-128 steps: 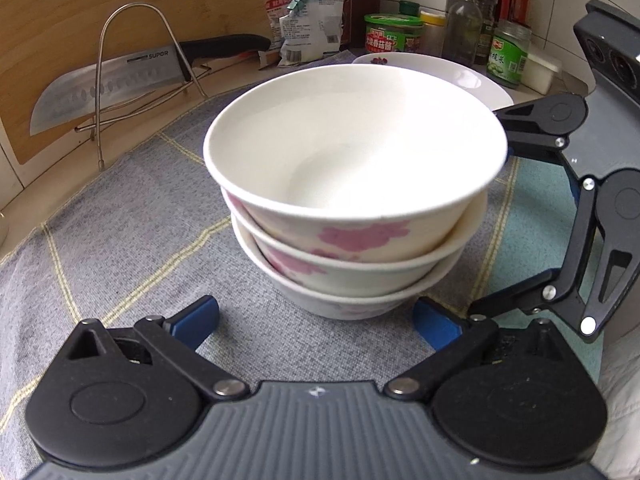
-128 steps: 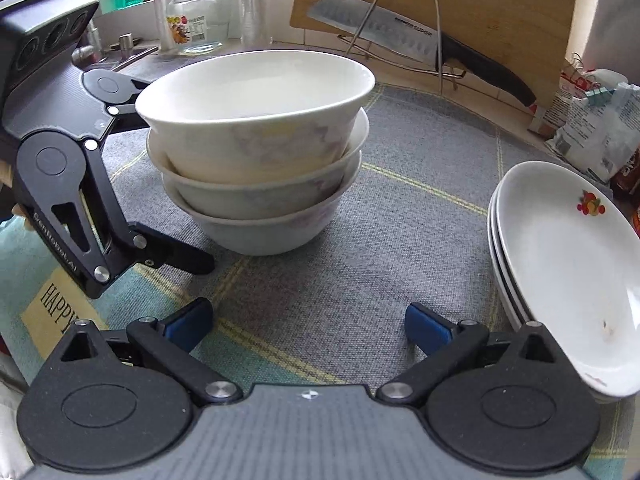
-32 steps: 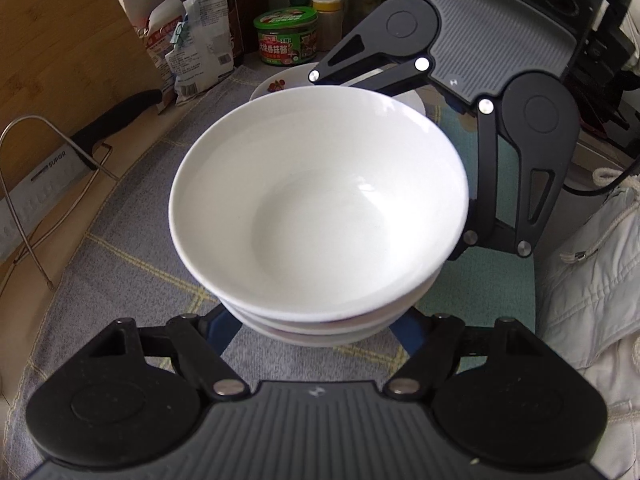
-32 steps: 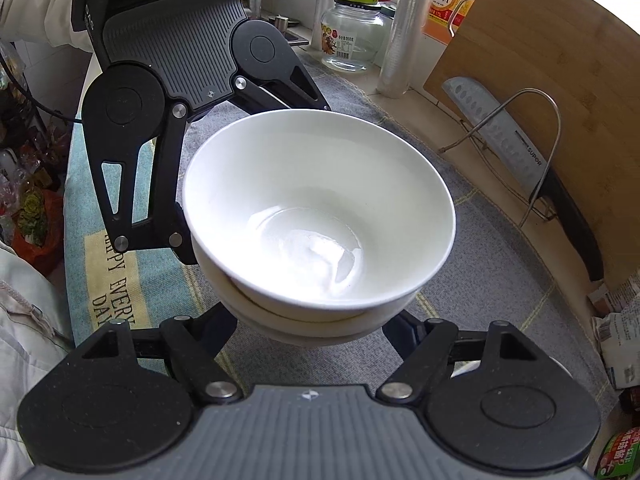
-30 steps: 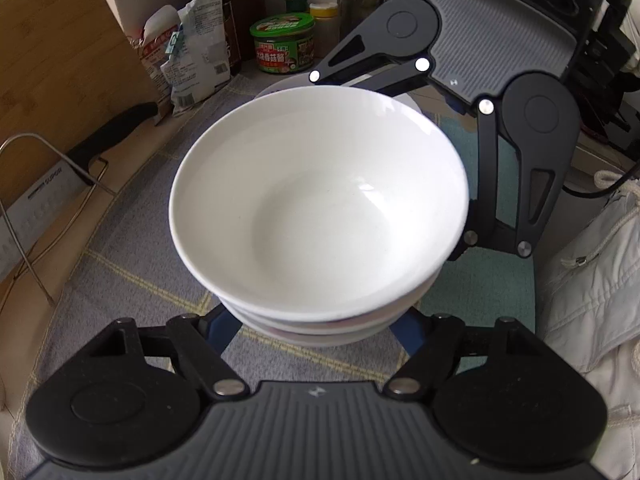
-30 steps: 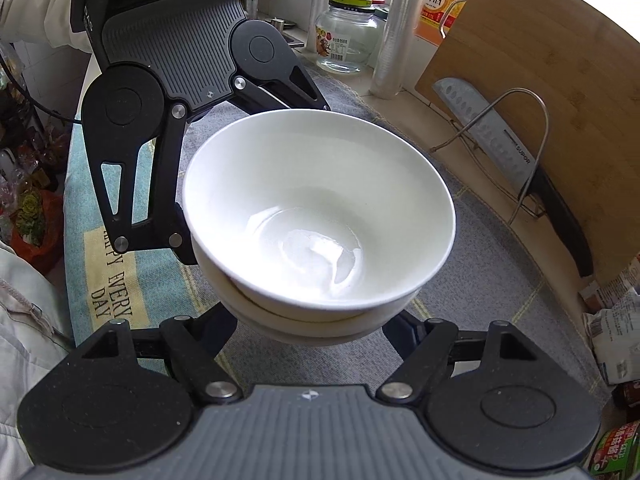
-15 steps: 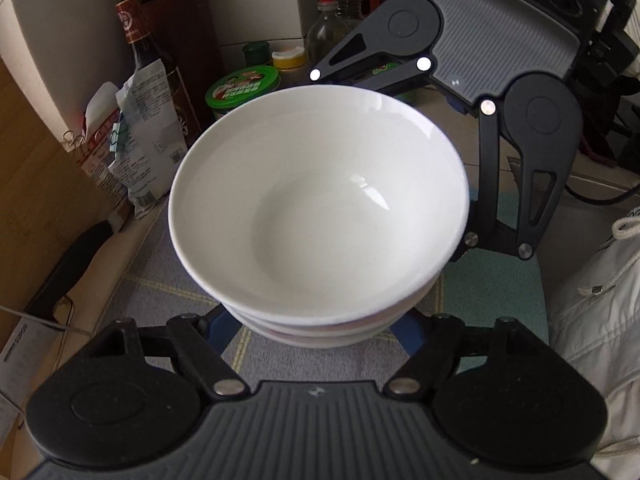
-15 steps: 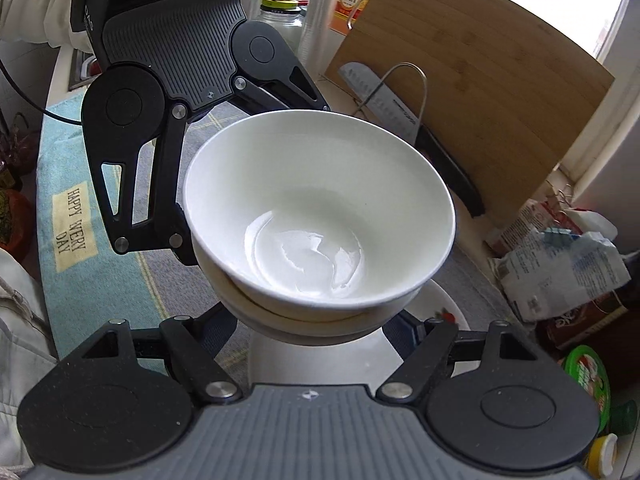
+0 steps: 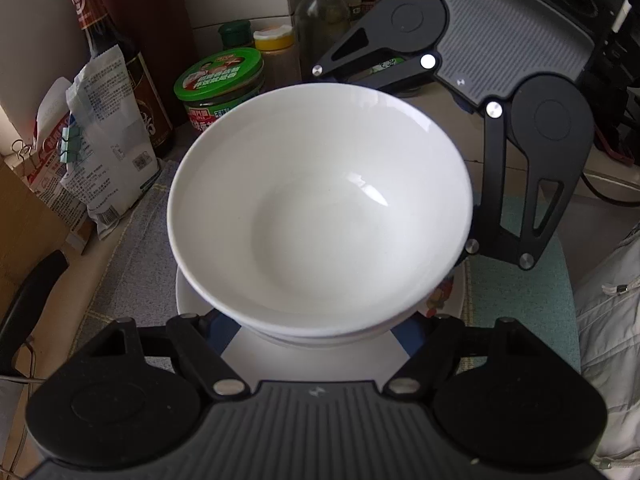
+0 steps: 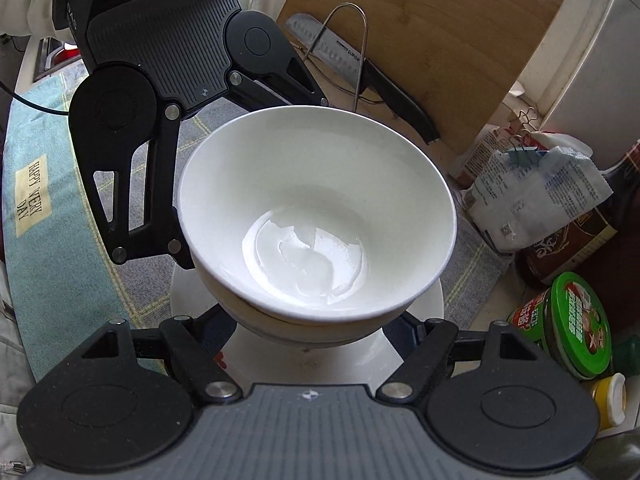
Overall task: Organize plates and bowls
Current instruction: 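Carry the bowl stack with both tools onto the floral plate stack, then open both tools and withdraw them from the stacked bowls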
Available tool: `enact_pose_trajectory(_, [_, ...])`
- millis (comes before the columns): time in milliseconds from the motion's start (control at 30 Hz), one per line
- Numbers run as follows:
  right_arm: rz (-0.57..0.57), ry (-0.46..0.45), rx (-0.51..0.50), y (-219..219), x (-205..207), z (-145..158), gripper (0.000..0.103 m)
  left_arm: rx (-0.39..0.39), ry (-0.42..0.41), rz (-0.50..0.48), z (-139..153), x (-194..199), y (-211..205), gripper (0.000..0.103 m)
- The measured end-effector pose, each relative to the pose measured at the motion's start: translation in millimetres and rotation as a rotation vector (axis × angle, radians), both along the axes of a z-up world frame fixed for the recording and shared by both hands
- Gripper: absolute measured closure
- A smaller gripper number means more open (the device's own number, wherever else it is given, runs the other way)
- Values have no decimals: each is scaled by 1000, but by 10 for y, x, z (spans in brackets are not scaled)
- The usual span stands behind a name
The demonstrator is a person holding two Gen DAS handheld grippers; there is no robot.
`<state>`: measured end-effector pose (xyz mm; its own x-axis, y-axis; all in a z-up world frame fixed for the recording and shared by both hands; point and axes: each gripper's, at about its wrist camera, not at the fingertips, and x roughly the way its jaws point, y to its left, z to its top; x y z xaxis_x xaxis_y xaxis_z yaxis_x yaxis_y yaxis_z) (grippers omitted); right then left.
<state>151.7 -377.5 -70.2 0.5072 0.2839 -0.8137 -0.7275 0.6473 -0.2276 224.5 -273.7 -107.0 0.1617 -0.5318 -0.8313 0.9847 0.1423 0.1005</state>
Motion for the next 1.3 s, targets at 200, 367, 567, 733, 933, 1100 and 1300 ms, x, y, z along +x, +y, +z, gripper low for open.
enact_pose_trajectory(200, [-5, 14, -5, -50, 71, -37, 20, -5, 17, 14, -30, 62, -58, 25])
enact_pose_trajectory(367, [-14, 25, -2, -68, 110, -57, 20, -7, 30, 19, -42, 109, -81, 25])
enact_pose_trajectory(567, [-15, 31, -5, -66, 139, -78, 20, -12, 54, 29, -54, 151, -82, 25])
enact_pose_trajectory(733, [-17, 29, -6, -70, 134, -69, 20, -21, 72, 37, -46, 182, -67, 24])
enact_pose_trajectory(933, [-20, 15, -4, -72, 131, -80, 14, -32, 73, 46, -49, 184, -54, 22])
enact_pose_trajectory(1100, [-22, -12, 30, -82, 100, -36, 0, -57, 11, 74, 31, 120, 15, 9])
enact_pose_trajectory(1300, [-46, -25, 43, -128, 22, -19, 0, -95, -42, 246, 152, -14, 310, 4])
